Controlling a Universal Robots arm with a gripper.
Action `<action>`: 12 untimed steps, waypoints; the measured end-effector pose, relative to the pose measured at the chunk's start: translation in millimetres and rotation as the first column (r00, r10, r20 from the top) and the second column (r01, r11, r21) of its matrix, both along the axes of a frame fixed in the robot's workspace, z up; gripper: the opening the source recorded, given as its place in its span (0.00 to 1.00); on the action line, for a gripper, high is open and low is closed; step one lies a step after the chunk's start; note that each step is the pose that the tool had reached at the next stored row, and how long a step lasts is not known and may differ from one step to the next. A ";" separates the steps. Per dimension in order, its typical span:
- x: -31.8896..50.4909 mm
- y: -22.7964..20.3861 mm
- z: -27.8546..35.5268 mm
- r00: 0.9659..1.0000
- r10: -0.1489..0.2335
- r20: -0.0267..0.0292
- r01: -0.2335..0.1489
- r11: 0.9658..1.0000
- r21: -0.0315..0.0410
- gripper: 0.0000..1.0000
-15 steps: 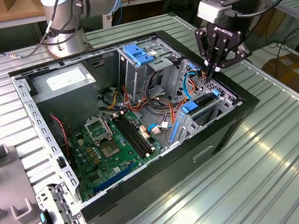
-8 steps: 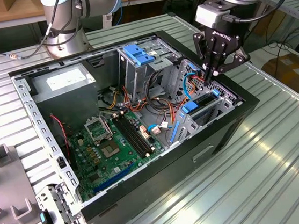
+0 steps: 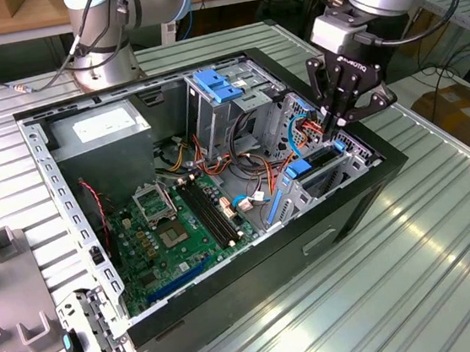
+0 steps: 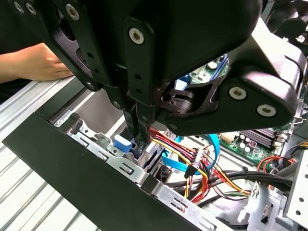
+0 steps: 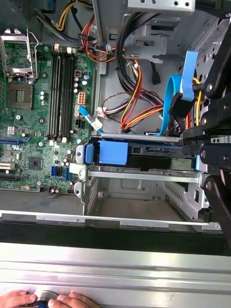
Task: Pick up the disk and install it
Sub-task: 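Insert the first disk wire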
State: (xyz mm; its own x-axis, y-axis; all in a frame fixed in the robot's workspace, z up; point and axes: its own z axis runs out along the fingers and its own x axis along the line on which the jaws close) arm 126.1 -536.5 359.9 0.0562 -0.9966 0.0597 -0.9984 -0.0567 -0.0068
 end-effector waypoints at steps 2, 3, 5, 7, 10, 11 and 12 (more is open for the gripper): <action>0.0 0.0 0.0 1.000 0.000 0.000 0.000 1.000 0.000 0.16; -0.1 -0.1 0.0 1.000 0.000 0.000 0.000 1.000 0.002 0.16; -0.1 -0.1 0.0 1.000 0.000 0.000 0.000 1.000 0.004 0.16; -0.1 -0.1 0.0 1.000 0.000 0.000 0.000 1.000 0.004 0.16; -0.1 -0.1 0.0 1.000 0.000 0.000 0.000 1.000 0.004 0.16; -0.1 -0.1 0.0 1.000 0.000 0.000 0.000 1.000 0.004 0.16; -0.1 -0.1 0.0 1.000 0.000 0.000 0.000 1.000 0.004 0.16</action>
State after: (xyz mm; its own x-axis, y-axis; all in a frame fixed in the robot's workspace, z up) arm 126.1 -536.6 359.8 0.0563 -0.9969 0.0558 -0.9984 -0.0568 -0.0070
